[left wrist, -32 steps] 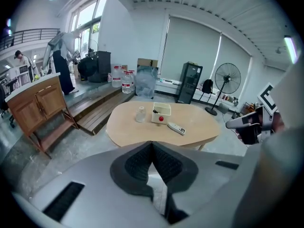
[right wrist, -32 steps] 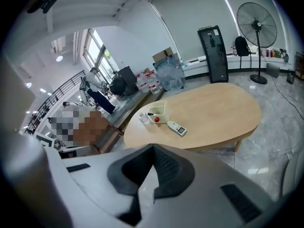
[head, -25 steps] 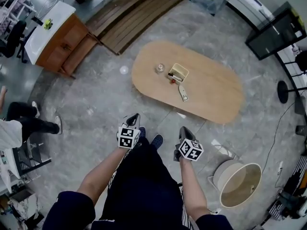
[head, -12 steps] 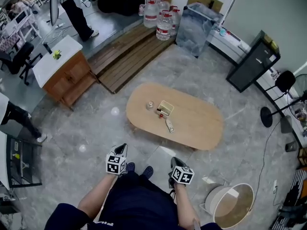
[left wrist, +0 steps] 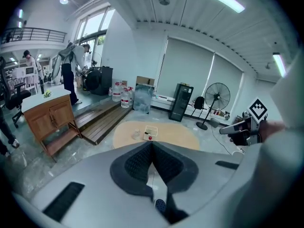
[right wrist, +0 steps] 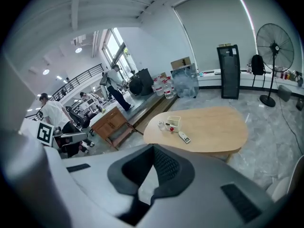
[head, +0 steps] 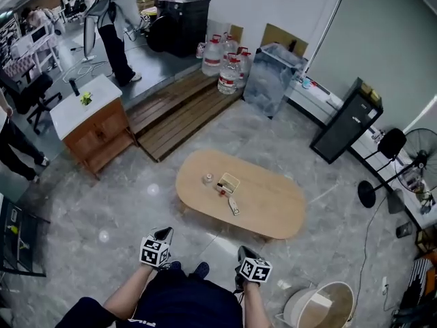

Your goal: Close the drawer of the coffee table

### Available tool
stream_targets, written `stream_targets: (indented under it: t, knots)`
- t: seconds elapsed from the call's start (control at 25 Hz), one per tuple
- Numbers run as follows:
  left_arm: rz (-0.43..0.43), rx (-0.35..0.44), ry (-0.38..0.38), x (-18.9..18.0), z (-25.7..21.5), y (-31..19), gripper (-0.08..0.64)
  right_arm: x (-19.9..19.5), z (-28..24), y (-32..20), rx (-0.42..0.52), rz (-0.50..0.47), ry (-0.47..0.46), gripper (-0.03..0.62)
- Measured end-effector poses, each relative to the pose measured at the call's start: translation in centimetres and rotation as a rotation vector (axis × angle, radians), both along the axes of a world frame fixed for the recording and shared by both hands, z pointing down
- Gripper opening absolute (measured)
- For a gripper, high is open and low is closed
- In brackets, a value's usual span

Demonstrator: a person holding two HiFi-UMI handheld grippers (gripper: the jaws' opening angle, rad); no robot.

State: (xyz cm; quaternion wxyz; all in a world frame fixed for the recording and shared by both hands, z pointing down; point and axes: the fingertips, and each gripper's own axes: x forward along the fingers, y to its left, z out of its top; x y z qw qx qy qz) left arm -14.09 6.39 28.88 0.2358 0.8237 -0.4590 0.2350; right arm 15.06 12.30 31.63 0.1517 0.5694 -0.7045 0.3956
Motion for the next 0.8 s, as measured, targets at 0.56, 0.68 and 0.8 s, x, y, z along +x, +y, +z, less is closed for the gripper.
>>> stream_targets:
  t: [0.56,0.68,0.8]
  knots:
    - [0.059,0.043,0.03,-4.4,-3.6,-0.2,0.025,-4.6,-3.1,2.7,0.036,0.104,-0.034,0.028]
    - [0.089,0.04,0.057,-4.0,-3.9,-0.2,0.025,-5.1,-3.8,2.6,0.043,0.097,0.018,0.028]
    - [0.101,0.047,0.062,-4.3,-4.2,-0.3,0.025,-6.5,-4.3,2.7,0.047,0.109,0.029,0.028]
